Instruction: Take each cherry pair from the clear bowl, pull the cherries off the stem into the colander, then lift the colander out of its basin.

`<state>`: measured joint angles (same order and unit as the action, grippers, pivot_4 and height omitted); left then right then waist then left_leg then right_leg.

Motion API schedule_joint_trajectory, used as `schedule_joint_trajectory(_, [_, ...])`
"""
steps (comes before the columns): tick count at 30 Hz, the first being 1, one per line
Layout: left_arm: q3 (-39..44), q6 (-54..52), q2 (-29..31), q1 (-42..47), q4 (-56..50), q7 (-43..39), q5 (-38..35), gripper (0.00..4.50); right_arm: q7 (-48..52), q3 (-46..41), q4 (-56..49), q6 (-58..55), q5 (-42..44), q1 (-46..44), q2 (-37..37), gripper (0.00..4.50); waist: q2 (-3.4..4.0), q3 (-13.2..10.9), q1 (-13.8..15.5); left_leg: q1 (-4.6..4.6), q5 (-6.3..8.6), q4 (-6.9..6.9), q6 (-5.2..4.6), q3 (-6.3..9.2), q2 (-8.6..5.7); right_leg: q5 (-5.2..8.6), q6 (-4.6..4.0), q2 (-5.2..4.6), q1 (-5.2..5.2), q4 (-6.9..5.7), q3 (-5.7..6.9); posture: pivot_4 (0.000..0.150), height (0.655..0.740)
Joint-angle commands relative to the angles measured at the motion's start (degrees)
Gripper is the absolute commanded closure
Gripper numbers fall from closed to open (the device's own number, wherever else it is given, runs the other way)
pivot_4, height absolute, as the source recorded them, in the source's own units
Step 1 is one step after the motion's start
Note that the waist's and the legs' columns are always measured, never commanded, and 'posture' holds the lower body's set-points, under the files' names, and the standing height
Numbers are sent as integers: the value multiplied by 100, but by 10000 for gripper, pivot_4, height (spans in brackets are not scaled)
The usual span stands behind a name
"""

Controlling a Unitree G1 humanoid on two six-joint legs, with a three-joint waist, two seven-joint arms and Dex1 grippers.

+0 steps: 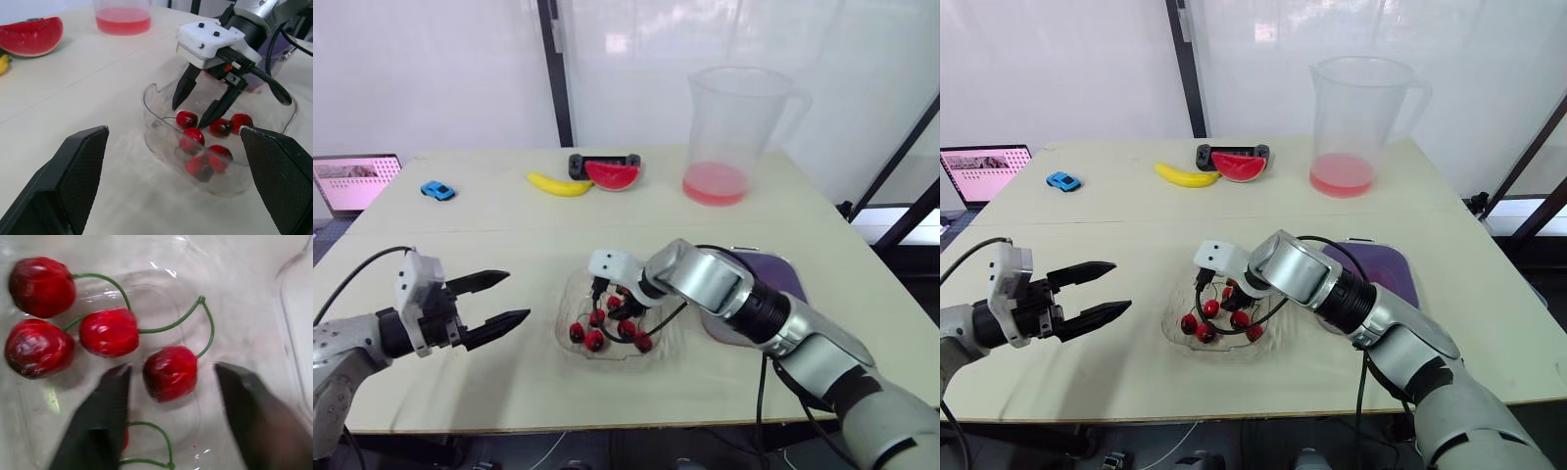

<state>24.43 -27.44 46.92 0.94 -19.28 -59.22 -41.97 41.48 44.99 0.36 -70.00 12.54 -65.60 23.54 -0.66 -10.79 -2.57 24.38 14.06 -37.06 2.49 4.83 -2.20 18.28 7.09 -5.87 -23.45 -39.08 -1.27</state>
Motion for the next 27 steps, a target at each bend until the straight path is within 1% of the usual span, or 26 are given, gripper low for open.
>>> schedule_joint_trajectory(1, [51, -1, 11, 47, -209, 38, -126, 0, 105, 28, -136, -22, -101, -40, -30, 15971, 0, 0, 1, 0, 0, 0, 0, 0, 0, 0, 0, 0, 0, 0, 0, 1500, 7400])
schedule_joint_trajectory(8, [24, 29, -28, 16, -231, 69, -115, 0, 184, 56, -156, 0, -195, 12, -42, 15971, 0, 0, 2, 0, 0, 0, 0, 0, 0, 0, 0, 0, 1, 0, 0, 1500, 7400])
schedule_joint_trajectory(11, [-12, 47, -56, 36, -213, 78, -93, 0, 200, 21, -201, 6, -200, 48, -70, 23506, 0, 0, 1, 0, 0, 0, 0, 0, 0, 0, 0, 0, 1, 0, 0, 1500, 7400])
schedule_joint_trajectory(13, [-19, 51, -63, 45, -201, 73, -84, 0, 197, -8, -214, 24, -208, 62, -87, 32598, 0, 0, 1, 0, 0, 0, 0, 0, 0, 0, 0, 0, 1, 0, 0, 1500, 7400])
schedule_joint_trajectory(18, [24, 58, -94, 96, -112, 87, -106, 0, 286, -129, -403, 17, -172, 1, 38, 32598, 0, 0, 7, 0, 0, -1, 1, 1, 0, 0, 0, 0, 1, 0, 0, 1500, 7400])
schedule_joint_trajectory(23, [122, -222, -162, 344, 28, 271, -433, 0, 647, -428, -1128, 78, 25, -88, 457, 32598, 0, 0, 7, 0, 0, -1, 0, 1, -1, 0, 0, 0, 1, 1, 0, 1500, 7400])
schedule_joint_trajectory(24, [144, -299, -242, 485, 59, 432, -571, 0, 761, -675, -1345, 188, 164, -27, 499, 32598, 0, 0, 10, 0, 0, 0, 0, 1, -1, 0, 0, -1, 1, 1, 0, 1500, 7400])
schedule_joint_trajectory(27, [104, -431, -448, 928, 28, 995, -686, 0, 961, -1667, -2154, 898, 565, 462, 656, 32598, -3, 0, 21, 1, 0, -1, 0, 5, 0, 0, 0, 0, 3, 1, 2, 1500, 7400])
